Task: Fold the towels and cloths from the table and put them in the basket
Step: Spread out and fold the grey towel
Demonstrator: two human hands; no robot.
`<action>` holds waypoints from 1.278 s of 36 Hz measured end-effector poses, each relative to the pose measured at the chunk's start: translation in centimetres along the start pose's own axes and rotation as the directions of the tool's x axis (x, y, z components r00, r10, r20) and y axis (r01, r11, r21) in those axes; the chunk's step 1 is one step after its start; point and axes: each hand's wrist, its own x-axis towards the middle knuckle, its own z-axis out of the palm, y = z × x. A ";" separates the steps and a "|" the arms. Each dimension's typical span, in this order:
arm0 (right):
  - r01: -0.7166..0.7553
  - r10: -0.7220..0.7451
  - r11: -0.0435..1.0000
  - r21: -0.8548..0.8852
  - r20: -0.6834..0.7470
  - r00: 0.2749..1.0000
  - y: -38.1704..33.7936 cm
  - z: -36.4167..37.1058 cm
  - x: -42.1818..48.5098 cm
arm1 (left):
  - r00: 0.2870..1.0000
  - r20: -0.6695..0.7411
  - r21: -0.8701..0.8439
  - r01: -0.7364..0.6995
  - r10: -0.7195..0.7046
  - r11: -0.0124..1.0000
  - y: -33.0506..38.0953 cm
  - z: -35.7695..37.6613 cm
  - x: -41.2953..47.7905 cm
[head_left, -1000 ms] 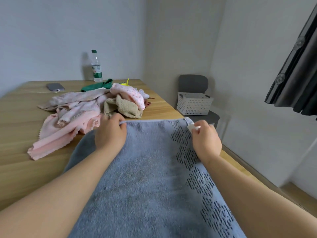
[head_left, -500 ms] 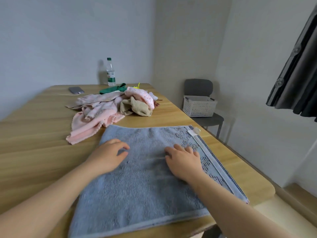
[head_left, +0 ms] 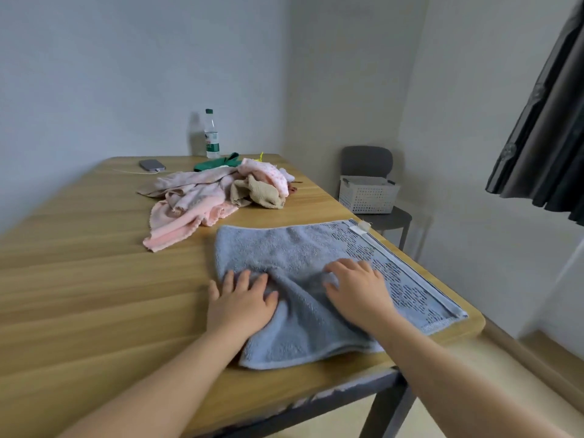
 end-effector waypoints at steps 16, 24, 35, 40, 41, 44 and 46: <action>0.134 -0.122 0.983 -0.125 0.099 0.988 -1.1 -1.2 -3.7 | 0.972 -0.206 -0.438 -0.193 0.111 0.878 -4.1 -1.0 0.3; 0.202 -0.194 0.979 -0.020 0.212 0.958 -5.5 -0.8 -4.8 | 0.908 -0.093 -0.464 -0.402 0.408 0.790 -5.6 -1.4 -0.1; 0.148 -0.140 0.989 -0.010 0.277 0.951 -6.3 -2.2 -4.5 | 0.938 -0.270 -0.101 -0.250 0.216 0.963 -6.0 -1.1 1.1; -0.044 -0.031 0.968 0.248 0.291 0.956 -4.8 -2.9 -3.1 | 0.867 -0.497 -0.212 -0.160 0.034 0.964 -4.1 -0.9 0.2; -0.066 -0.019 0.959 0.276 0.296 0.955 -4.8 -2.9 -3.1 | 0.885 -0.466 -0.254 -0.136 0.002 0.957 -3.8 -0.9 0.0; -0.120 0.010 0.938 0.325 0.318 0.948 -5.0 -2.6 -3.3 | 0.927 -0.368 -0.428 -0.103 -0.069 0.898 -3.1 -1.0 0.1; -0.135 0.006 0.916 0.378 0.325 0.946 -5.3 -2.2 -3.4 | 0.947 -0.287 -0.660 -0.087 -0.143 0.746 -2.7 -1.5 0.3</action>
